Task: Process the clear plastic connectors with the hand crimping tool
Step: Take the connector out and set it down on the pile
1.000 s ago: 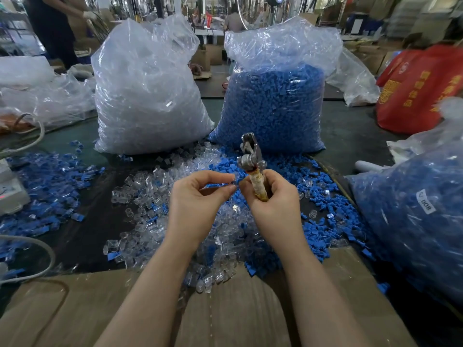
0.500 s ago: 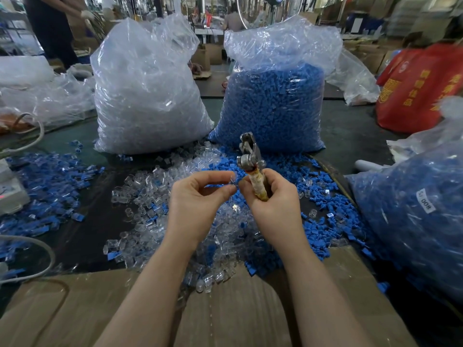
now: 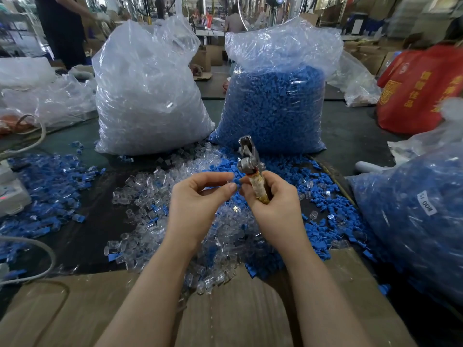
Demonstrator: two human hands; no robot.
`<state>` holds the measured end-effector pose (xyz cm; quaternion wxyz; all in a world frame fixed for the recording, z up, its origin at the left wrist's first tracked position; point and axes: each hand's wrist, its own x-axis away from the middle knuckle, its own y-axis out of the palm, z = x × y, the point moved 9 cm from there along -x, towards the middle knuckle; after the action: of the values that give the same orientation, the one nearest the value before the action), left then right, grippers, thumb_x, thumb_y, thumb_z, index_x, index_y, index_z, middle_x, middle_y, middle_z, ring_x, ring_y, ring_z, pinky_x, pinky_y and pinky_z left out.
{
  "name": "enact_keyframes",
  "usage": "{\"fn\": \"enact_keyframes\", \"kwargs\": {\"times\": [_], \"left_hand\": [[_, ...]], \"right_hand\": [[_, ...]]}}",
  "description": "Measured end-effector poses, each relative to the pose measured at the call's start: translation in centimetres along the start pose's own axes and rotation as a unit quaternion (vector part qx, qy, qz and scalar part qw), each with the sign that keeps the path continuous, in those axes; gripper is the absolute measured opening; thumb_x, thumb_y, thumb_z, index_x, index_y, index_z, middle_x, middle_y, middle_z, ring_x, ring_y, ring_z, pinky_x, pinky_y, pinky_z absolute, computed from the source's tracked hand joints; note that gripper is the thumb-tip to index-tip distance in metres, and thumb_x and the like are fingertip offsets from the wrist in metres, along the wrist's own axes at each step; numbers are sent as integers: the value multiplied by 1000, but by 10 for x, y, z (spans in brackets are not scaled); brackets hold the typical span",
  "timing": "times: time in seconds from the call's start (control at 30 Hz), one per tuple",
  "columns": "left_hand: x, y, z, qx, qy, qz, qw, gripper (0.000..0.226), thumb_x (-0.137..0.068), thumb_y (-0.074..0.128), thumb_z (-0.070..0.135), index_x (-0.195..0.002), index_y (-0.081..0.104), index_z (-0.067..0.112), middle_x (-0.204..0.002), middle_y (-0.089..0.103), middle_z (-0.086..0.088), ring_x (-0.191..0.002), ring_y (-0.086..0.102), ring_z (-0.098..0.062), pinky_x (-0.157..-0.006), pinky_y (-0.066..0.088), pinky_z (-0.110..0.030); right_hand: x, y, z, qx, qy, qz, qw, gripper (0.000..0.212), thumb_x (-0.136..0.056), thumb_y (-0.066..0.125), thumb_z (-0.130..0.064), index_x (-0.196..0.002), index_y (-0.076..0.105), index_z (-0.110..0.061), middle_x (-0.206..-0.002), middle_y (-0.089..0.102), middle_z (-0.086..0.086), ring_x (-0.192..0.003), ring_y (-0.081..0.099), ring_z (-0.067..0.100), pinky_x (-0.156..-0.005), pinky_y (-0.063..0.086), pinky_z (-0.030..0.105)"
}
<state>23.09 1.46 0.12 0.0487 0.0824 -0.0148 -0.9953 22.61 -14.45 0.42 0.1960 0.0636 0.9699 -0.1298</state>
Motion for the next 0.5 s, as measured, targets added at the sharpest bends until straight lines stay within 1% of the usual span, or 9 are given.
{"fn": "enact_keyframes", "kwargs": {"times": [0.1, 0.17, 0.2, 0.3, 0.4, 0.5], "left_hand": [[0, -2, -4, 37, -17, 9, 999, 17, -79, 78, 6, -93, 76, 15, -90, 76, -7, -84, 71, -16, -75, 56, -23], [0, -3, -6, 57, -27, 15, 998, 18, -79, 78, 6, -94, 75, 14, -92, 75, -10, -87, 71, -20, -75, 56, -24], [0, -4, -7, 63, -30, 18, 997, 18, -79, 78, 6, -94, 75, 14, -93, 75, -11, -88, 71, -21, -76, 57, -25], [0, -4, -6, 56, -29, 19, 998, 17, -78, 79, 5, -92, 75, 14, -92, 76, -9, -88, 71, -22, -79, 57, -28], [0, -3, -3, 23, -19, 10, 1000, 16, -78, 78, 4, -90, 75, 14, -90, 76, -6, -86, 72, -20, -80, 58, -31], [0, -2, -1, -5, -9, 3, 1000, 15, -78, 78, 2, -89, 76, 13, -87, 77, -3, -82, 71, -14, -79, 59, -29]], "right_hand": [[0, -5, 4, -9, 12, 11, 1000, 9, -91, 66, -21, -90, 67, -13, -80, 68, 12, -77, 64, 30, -71, 52, 44], [-1, -9, 6, -7, 16, 15, 1000, 14, -92, 65, -22, -90, 66, -8, -81, 66, 16, -78, 63, 34, -72, 52, 48], [-1, -9, 6, -7, 15, 15, 1000, 15, -92, 66, -21, -90, 66, -6, -80, 65, 17, -76, 62, 34, -70, 51, 48], [-2, -8, 4, -7, 9, 10, 1000, 17, -92, 68, -23, -89, 65, -6, -75, 63, 15, -65, 56, 27, -63, 47, 40], [-1, -1, -1, -8, -1, -3, 1000, 14, -90, 70, -22, -87, 66, -9, -73, 63, 10, -66, 58, 24, -60, 47, 32], [-1, 3, -1, -8, -4, -17, 1000, 9, -89, 71, -22, -87, 67, -14, -74, 64, 5, -62, 56, 15, -57, 46, 24]]}}
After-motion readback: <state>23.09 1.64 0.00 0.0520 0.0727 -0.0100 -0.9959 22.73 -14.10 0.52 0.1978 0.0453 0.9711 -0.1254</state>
